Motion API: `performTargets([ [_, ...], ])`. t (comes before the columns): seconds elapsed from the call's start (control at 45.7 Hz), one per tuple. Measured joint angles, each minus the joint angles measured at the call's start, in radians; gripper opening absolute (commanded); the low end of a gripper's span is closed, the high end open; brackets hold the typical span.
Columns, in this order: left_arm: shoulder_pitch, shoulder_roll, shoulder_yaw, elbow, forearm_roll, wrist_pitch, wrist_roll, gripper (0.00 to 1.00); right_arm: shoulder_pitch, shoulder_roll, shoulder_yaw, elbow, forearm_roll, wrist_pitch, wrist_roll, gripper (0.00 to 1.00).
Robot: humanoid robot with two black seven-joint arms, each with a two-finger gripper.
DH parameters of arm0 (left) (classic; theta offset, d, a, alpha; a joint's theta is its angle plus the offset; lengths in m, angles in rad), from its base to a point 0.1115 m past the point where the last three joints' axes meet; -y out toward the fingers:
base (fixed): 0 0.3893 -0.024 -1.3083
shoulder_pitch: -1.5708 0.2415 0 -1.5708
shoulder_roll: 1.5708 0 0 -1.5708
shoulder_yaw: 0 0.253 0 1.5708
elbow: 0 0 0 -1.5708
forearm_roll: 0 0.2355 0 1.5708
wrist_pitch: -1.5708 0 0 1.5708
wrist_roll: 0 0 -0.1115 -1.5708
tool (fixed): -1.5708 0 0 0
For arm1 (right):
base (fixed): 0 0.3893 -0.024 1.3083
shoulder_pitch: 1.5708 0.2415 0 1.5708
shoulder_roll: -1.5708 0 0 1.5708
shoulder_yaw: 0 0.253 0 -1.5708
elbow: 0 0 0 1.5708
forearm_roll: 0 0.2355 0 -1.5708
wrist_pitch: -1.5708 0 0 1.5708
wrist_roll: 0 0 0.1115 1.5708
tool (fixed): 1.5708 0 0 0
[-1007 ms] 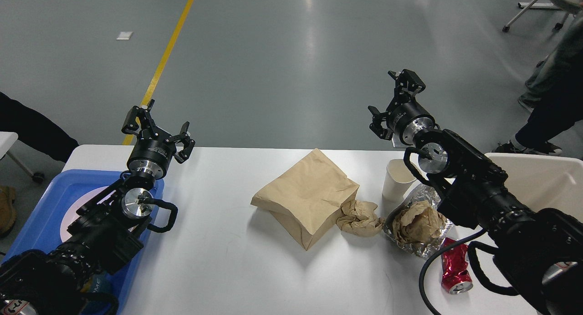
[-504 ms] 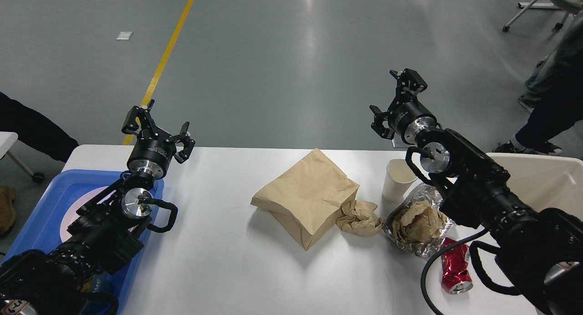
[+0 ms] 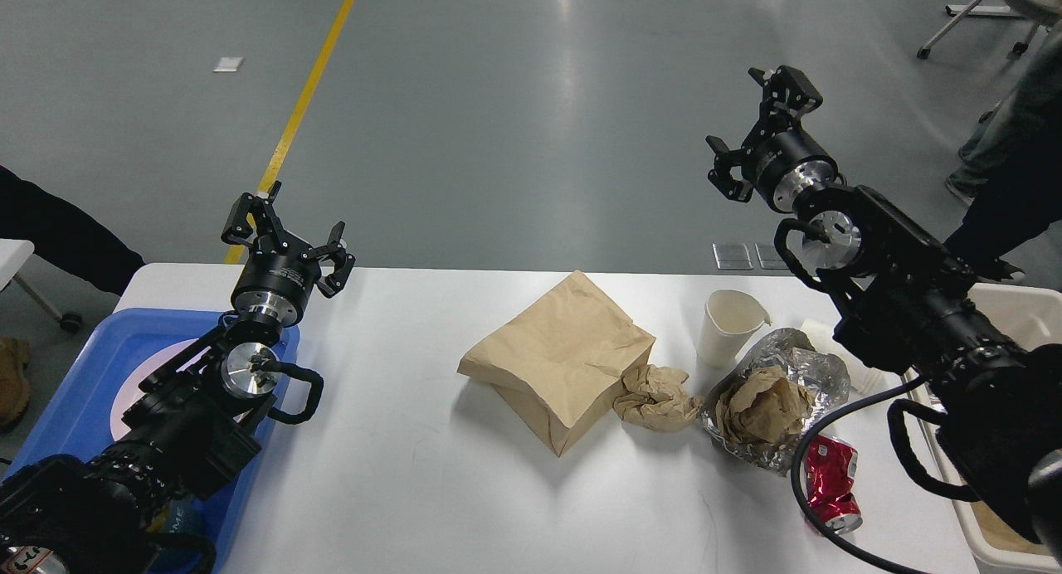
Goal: Tidy desktop
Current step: 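Lift the right gripper up and away from the crumpled paper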
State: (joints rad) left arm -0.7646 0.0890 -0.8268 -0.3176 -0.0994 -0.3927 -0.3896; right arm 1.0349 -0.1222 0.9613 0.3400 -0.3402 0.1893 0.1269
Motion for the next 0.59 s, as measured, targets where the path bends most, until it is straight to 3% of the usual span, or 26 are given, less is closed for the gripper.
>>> performTargets([
  [0.219, 0.000, 0.000, 0.000, 0.000, 0.000, 0.000, 0.000, 0.96, 0.026, -0.050, -0.009, 0.003, 0.002, 0.005, 0.000, 1.00],
  [0.35, 0.000, 0.000, 0.000, 0.000, -0.001, 0.000, 0.000, 0.96, 0.083, -0.177, -0.093, 0.007, 0.003, 0.007, 0.000, 1.00],
  [0.482, 0.000, 0.000, 0.000, 0.000, 0.000, 0.000, 0.000, 0.96, 0.194, -0.269, -0.354, -0.001, 0.005, 0.009, 0.001, 1.00],
  [0.591, 0.000, 0.000, 0.000, 0.000, 0.000, 0.000, 0.000, 0.96, 0.331, -0.333, -0.743, 0.009, 0.005, 0.011, 0.000, 1.00],
])
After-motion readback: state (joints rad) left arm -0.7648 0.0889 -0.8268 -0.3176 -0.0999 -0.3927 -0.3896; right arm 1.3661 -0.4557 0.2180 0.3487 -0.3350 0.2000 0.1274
